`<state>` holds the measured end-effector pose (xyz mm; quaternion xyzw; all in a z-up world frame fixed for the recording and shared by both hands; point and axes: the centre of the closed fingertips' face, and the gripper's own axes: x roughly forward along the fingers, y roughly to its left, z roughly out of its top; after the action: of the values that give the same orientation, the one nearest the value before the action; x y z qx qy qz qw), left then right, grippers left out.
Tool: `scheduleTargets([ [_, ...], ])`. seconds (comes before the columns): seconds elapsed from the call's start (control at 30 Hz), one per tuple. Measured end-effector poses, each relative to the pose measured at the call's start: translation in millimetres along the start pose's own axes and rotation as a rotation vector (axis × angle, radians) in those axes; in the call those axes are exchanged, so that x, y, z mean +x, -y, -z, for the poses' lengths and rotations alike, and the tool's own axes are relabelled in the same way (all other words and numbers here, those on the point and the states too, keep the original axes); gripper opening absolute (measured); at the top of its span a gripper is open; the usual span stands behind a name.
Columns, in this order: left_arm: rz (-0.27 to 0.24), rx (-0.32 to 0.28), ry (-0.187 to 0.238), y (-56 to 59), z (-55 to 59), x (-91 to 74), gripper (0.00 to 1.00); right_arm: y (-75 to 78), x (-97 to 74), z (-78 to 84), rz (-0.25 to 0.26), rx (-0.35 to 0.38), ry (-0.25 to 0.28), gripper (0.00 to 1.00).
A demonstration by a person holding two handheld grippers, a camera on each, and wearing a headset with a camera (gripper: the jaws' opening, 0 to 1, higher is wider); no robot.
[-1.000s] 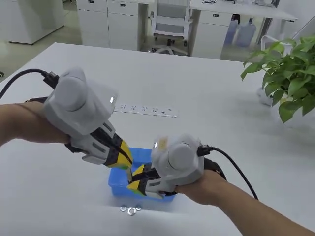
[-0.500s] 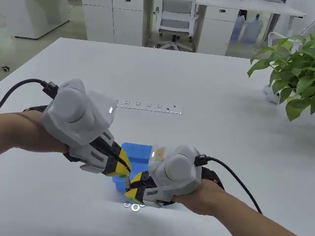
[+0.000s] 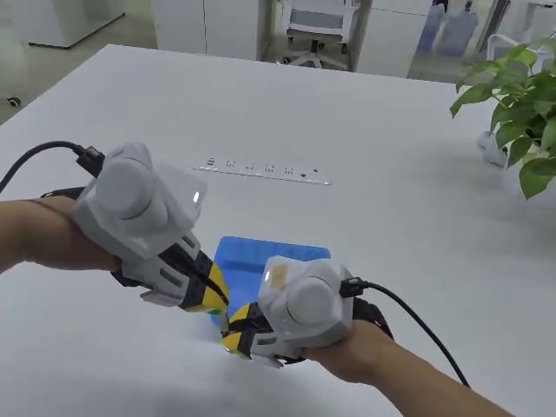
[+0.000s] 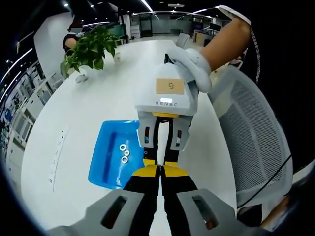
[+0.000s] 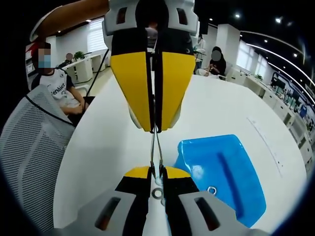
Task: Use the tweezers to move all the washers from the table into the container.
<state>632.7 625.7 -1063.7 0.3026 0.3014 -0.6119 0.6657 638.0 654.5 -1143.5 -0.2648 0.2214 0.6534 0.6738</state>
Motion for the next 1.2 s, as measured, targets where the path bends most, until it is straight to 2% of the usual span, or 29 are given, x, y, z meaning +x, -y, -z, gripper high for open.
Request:
scheduleTargets([
  [0.47, 0.017, -0.013, -0.007, 1.8, 9.0, 8.7, 0.05, -2.7, 8.4, 9.6, -0.009, 0.008, -0.007, 0.11],
  [0.8, 0.014, -0.022, 0.011, -1.0, 6.6, 7.0, 0.05, 0.0, 6.0, 8.3, -0.002, 0.003, -0.002, 0.11],
  [1.2, 0.011, -0.016, 0.002, -4.4, 7.3, 11.5, 0.05, 0.9, 7.0, 12.6, 0.0, 0.022, -0.002, 0.11],
])
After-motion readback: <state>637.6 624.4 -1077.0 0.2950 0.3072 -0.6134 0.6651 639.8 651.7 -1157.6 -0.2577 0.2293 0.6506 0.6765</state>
